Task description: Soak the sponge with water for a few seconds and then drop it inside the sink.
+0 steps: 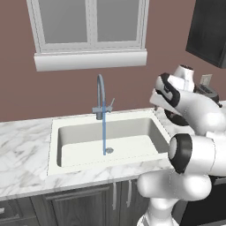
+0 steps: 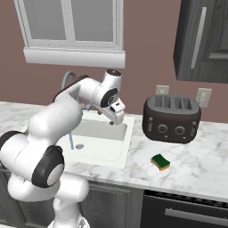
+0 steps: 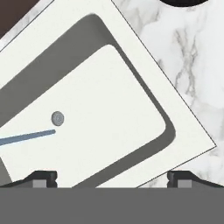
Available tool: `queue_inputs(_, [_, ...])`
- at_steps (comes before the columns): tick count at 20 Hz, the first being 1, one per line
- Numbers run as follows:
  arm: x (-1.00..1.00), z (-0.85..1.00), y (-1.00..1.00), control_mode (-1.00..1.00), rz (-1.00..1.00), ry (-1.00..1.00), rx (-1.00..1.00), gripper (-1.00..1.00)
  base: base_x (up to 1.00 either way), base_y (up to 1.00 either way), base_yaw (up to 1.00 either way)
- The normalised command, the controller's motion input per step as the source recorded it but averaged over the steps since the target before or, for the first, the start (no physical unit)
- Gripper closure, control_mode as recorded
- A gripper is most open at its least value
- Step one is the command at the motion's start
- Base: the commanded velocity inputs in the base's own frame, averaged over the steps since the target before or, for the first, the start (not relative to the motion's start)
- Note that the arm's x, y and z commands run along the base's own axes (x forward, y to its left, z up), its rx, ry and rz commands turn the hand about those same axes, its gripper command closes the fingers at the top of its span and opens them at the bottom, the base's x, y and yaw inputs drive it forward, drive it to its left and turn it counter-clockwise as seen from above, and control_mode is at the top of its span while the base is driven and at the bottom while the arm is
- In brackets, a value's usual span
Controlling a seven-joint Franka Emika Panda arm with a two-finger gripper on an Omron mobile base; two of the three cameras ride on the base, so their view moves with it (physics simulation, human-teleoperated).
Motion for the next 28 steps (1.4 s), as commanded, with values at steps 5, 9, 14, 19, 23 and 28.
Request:
queue_inputs(5, [-0.09, 0.00, -0.14, -1.00, 0.32, -0.01, -0.02, -1.00, 0.00, 0.00, 0.00])
queue_inputs(9, [0.00, 0.00, -0.29, -1.00, 0.34, 0.00, -0.03, -1.00, 0.00, 0.00, 0.00])
queue_inputs(14, [0.06, -0.01, -0.49, -1.00, 0.26, 0.02, -0.01, -1.00, 0.00, 0.00, 0.00])
queue_inputs(19, [0.08, -0.01, -0.47, -1.00, 0.07, 0.02, 0.00, -1.00, 0.00, 0.00, 0.00])
queue_inputs(23, [0.03, 0.00, -0.02, -1.00, 0.00, 0.02, 0.00, -1.00, 0.00, 0.00, 0.00])
queue_inputs(28, [0.00, 0.00, -0.09, -1.00, 0.00, 0.02, -0.03, -1.00, 0.00, 0.00, 0.00])
